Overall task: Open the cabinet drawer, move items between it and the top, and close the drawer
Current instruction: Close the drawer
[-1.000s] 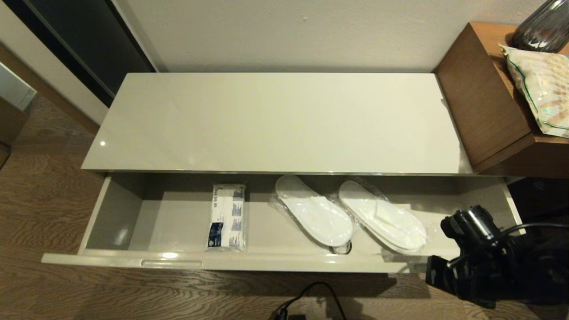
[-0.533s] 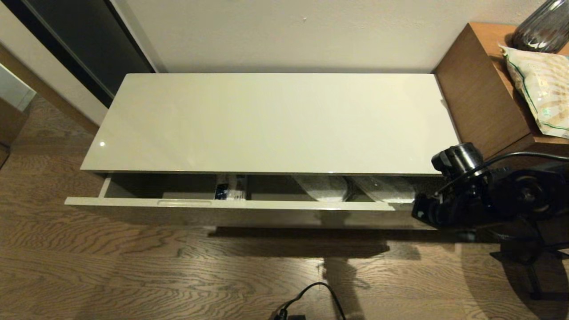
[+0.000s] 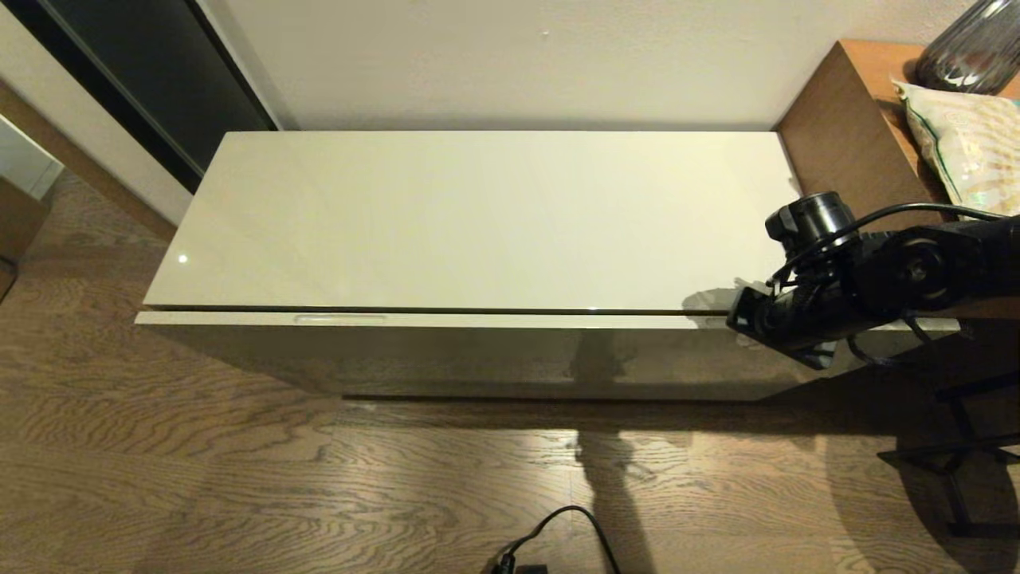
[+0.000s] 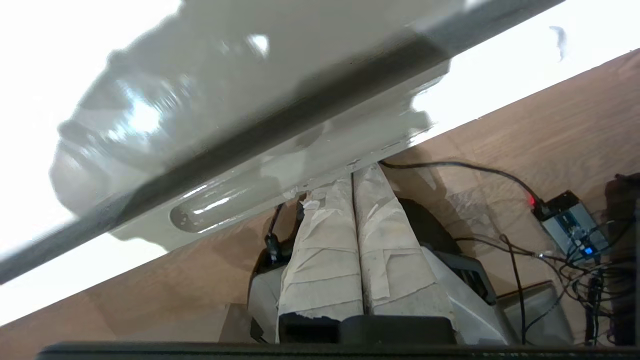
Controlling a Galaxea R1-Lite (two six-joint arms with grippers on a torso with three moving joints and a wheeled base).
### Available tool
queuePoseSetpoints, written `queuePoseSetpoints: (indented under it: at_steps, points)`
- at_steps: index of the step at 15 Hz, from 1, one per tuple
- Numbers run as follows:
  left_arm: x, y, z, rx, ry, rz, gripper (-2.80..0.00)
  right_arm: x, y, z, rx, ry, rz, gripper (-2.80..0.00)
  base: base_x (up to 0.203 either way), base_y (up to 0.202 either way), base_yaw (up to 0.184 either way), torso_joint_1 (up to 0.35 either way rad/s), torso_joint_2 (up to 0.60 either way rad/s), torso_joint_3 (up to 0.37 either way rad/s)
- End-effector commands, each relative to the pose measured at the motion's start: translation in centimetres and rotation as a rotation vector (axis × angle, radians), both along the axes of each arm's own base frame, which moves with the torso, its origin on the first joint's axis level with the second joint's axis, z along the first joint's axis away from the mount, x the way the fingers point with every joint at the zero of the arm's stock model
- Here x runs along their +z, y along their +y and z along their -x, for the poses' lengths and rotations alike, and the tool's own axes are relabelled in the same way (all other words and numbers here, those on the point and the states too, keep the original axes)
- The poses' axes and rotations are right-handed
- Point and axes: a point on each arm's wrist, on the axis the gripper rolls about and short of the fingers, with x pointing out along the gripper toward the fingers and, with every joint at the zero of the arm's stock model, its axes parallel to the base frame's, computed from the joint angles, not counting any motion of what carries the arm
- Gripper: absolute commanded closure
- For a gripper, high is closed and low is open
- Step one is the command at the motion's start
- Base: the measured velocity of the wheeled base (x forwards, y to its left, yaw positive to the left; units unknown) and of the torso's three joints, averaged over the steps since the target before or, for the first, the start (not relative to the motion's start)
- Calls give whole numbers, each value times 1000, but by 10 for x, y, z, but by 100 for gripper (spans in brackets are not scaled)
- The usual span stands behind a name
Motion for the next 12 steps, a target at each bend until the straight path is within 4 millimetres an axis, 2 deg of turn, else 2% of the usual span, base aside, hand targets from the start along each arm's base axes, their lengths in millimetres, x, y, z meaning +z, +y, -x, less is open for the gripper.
queuePoseSetpoints:
  at_steps: [1,3,4,6,7,9,12]
  points:
    - [0,0,0,1,0,1,0,7,2,-14,-8,-46,-6,0,0,0,0,0,0,0]
    - [0,0,0,1,0,1,0,15,1,-10,-9,-51,-7,0,0,0,0,0,0,0]
    - [0,0,0,1,0,1,0,26,-1,0,-10,-63,-11,0,0,0,0,0,0,0]
    - [0,0,0,1,0,1,0,51,-8,33,-13,-82,-19,0,0,0,0,0,0,0]
    - [0,0,0,1,0,1,0,62,-13,55,-15,-92,-22,0,0,0,0,0,0,0]
    - [0,0,0,1,0,1,0,88,-28,112,-23,-141,-28,0,0,0,0,0,0,0]
    - [0,0,0,1,0,1,0,118,-50,219,-39,-213,-24,0,0,0,0,0,0,0]
